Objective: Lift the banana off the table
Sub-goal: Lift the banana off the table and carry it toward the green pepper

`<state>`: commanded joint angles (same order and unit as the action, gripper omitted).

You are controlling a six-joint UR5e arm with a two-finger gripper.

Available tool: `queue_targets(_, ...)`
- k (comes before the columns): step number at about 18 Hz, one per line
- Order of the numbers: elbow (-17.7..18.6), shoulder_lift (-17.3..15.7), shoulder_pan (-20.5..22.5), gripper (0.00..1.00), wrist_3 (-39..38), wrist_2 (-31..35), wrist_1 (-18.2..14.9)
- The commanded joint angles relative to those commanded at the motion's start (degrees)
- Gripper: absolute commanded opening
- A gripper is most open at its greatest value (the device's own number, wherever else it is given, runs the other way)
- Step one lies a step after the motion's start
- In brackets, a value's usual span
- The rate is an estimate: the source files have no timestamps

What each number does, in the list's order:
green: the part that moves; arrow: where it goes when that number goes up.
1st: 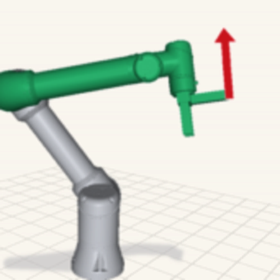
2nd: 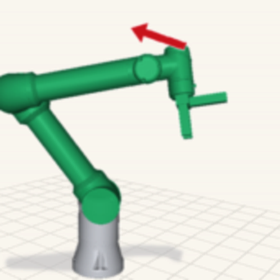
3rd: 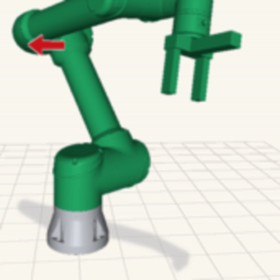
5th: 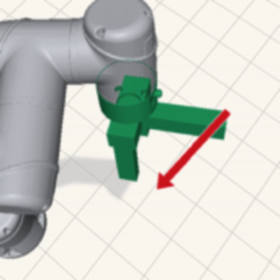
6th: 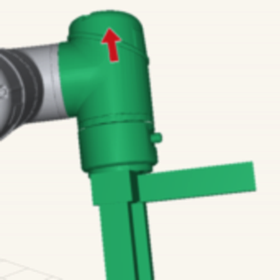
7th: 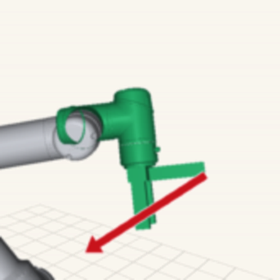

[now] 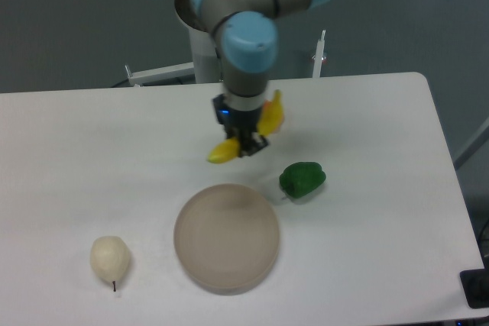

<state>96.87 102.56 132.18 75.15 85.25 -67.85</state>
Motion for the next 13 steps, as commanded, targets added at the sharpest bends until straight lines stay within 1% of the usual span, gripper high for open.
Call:
queue_targets(2, -5.7, 4.6, 0.4, 0.01, -0.2, 0.2, -0.4)
queue_targets(3, -9.0, 7.5, 0.4, 0.02, -0.1, 1.0, -1.7)
queue_targets(4, -10.5, 9.1, 0.4, 0.02, 0.0, 2.3, -2.3)
queue_targets(9, -12.2, 12.5, -0.2, 0.02, 0.2, 3.7, -1.4)
queue_targets(13, -16.6, 15.6, 0.1, 0.01, 0.9, 3.8, -1.5)
